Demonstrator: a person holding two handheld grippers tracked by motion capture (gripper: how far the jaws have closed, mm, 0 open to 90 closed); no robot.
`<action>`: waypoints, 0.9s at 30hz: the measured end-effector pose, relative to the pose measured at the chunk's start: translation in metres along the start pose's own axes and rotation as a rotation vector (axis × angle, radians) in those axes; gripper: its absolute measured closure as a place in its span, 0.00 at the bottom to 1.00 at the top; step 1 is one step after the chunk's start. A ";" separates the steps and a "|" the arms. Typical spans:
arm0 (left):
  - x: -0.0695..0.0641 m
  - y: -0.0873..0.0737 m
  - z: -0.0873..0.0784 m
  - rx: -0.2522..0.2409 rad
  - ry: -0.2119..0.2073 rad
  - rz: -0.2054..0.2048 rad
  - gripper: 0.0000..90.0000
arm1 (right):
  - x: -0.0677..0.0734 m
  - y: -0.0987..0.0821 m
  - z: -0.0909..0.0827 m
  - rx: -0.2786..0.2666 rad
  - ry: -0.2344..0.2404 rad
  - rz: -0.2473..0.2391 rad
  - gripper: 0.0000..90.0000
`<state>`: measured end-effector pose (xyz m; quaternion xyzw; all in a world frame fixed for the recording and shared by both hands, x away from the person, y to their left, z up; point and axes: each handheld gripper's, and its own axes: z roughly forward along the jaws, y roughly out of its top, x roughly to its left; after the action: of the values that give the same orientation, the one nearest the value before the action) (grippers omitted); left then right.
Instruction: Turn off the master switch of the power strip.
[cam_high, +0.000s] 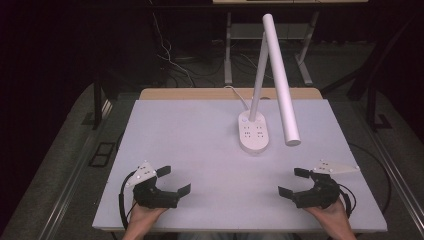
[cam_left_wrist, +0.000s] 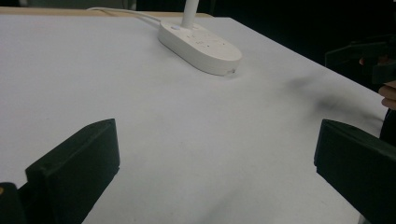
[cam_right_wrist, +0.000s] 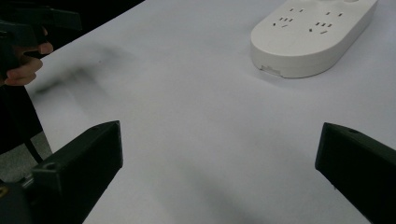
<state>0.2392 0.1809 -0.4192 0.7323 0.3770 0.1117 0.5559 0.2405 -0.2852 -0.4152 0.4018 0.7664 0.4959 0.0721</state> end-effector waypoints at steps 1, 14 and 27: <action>0.000 0.000 0.000 -0.001 0.000 -0.001 0.00 | 0.000 0.000 0.000 0.001 -0.001 -0.001 0.00; 0.001 -0.001 0.000 -0.001 -0.015 -0.013 0.00 | 0.000 0.000 0.002 0.025 0.003 -0.010 0.00; 0.002 0.000 0.001 0.035 -0.030 -0.019 0.00 | 0.001 0.000 0.003 0.044 -0.001 -0.008 0.00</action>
<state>0.2407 0.1817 -0.4200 0.7399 0.3775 0.0888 0.5497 0.2411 -0.2830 -0.4165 0.4005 0.7787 0.4785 0.0656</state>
